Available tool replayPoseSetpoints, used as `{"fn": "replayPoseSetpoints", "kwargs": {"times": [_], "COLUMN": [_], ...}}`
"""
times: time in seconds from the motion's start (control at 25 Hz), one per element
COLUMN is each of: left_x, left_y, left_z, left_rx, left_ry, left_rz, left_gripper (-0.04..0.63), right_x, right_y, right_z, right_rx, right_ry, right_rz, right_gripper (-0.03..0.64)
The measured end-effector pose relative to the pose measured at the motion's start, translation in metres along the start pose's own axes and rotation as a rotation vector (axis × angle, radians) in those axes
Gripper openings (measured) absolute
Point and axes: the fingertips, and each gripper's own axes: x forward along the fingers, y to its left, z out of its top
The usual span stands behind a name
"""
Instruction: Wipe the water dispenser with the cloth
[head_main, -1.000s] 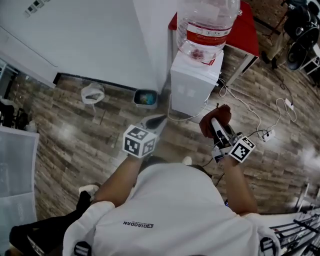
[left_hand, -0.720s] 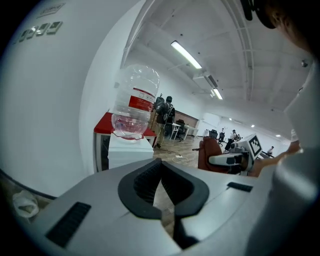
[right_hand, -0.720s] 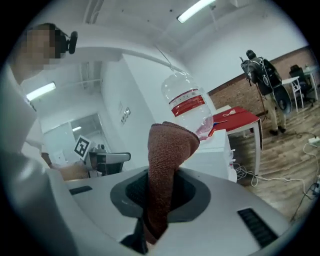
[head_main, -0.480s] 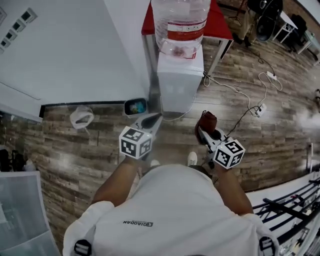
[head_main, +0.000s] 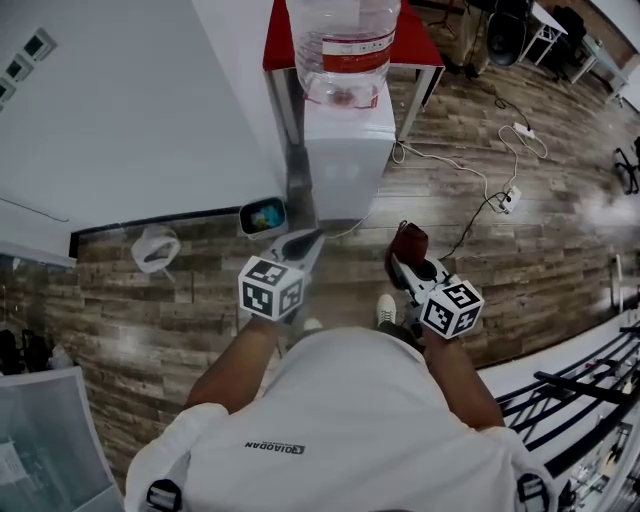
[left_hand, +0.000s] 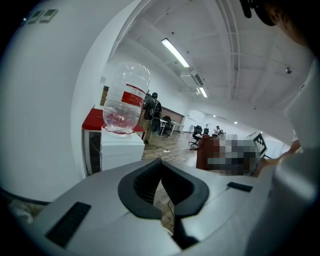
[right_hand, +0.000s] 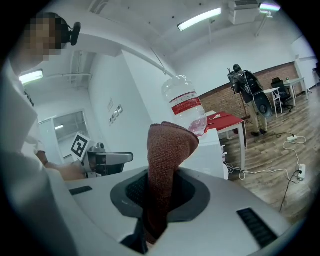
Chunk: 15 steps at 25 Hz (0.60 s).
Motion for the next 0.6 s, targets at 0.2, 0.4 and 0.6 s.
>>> {"fn": "replayPoseSetpoints", "kwargs": {"times": [0.2,0.4,0.6], "left_x": [-0.0025,-0.0043,-0.0091], "left_y": [-0.0016,-0.0029,-0.0041], "left_z": [-0.0025,-0.0012,-0.0003], "left_rx": [-0.004,-0.006,0.001], "left_ry": [-0.007,-0.01,-0.022], "left_rz": [-0.002,0.002,0.008], "left_gripper": [-0.011,-0.011,-0.011], "right_x": [-0.0016,-0.0032,-0.0032], "right_y": [0.0005,0.0025,0.007], "right_z": [-0.0001,0.0042,0.002], "right_rx": [0.003,-0.031,-0.044], "right_ry": [-0.005,0.003,0.006], "right_rz": [-0.01,-0.007,0.0], "right_gripper": [0.055,0.055,0.055]}}
